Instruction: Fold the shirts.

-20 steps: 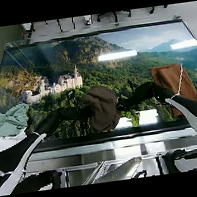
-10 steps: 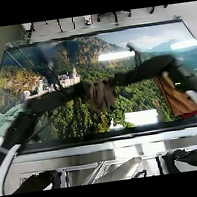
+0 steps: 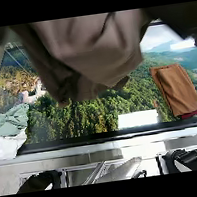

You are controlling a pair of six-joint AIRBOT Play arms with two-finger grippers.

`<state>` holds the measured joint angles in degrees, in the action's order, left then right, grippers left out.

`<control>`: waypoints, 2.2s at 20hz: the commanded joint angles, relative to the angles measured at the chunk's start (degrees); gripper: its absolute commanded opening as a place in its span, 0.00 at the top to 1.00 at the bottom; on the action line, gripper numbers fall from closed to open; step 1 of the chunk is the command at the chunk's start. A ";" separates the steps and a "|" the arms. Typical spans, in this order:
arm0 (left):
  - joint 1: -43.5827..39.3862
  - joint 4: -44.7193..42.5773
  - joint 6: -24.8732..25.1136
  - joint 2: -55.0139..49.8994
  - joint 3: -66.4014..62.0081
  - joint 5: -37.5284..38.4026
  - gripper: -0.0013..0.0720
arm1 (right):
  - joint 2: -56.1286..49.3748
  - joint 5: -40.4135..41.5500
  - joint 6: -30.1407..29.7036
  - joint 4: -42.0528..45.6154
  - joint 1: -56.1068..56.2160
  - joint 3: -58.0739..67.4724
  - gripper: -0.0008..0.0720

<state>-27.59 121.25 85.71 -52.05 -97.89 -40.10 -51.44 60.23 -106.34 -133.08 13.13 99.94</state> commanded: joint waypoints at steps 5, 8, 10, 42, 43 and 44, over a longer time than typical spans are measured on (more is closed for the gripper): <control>8.24 -1.73 -1.75 -16.61 -3.74 -24.94 0.96 | -9.38 10.45 11.02 17.03 -0.02 -1.25 0.96; 12.52 -1.68 -1.31 -24.11 6.69 -28.00 0.96 | -17.31 11.61 15.87 24.02 -0.04 -11.65 0.96; 13.53 -1.55 0.66 -30.23 14.29 -26.38 0.96 | -23.93 8.83 16.39 22.08 0.09 -19.30 0.96; -11.17 11.15 -8.44 -26.01 51.52 7.52 0.04 | -43.39 15.74 -5.25 -1.73 -16.28 -26.95 0.17; -13.40 12.46 -8.70 -27.32 51.67 10.14 0.04 | -43.41 15.08 -5.95 -2.23 -15.21 -26.95 0.17; -15.08 12.66 -9.49 -28.74 51.12 11.34 0.04 | -43.45 14.49 -6.47 -2.16 -14.14 -26.95 0.17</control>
<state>-36.16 130.02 78.98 -79.33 -50.83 -41.91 -94.24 75.92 -109.56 -130.67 -2.92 73.47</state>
